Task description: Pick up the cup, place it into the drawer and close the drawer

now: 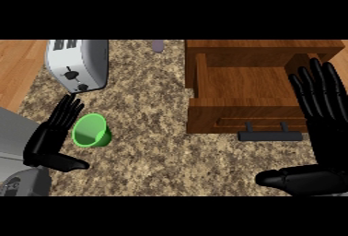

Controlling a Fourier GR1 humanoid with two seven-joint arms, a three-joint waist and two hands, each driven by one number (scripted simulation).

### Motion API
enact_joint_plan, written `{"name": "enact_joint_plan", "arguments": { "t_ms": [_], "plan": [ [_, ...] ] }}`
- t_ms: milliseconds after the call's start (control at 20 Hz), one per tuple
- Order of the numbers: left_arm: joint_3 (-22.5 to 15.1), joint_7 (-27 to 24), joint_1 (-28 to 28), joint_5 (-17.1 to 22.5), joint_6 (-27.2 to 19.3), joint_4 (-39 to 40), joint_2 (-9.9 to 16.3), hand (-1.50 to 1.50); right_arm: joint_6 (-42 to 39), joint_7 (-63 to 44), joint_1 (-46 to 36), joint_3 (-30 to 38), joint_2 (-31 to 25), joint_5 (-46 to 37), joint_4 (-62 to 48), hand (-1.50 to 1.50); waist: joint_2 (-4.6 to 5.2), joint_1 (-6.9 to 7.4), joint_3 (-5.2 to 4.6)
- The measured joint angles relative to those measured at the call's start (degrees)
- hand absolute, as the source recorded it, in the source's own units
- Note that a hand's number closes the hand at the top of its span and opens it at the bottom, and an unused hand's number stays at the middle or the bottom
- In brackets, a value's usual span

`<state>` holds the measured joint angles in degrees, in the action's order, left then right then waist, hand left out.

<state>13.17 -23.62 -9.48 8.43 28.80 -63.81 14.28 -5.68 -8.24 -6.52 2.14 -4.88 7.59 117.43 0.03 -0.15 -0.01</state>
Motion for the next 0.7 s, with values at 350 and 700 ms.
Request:
{"name": "enact_joint_plan", "arguments": {
  "t_ms": [350, 700],
  "plan": [
    [0.7, -9.7, -4.7, -4.0, 0.0, 13.7, 1.7, -1.50, 0.7, -0.9, -1.2, -0.6, 0.6, -0.8, -0.2, -1.50, -0.06, -0.05, 0.12],
    [1.6, -15.3, -8.3, -5.6, -2.5, 23.1, 3.3, -1.50, -0.1, -1.6, 1.3, -0.5, 0.3, 0.3, 2.7, -1.50, -0.20, -0.17, 0.34]
  ]
}}
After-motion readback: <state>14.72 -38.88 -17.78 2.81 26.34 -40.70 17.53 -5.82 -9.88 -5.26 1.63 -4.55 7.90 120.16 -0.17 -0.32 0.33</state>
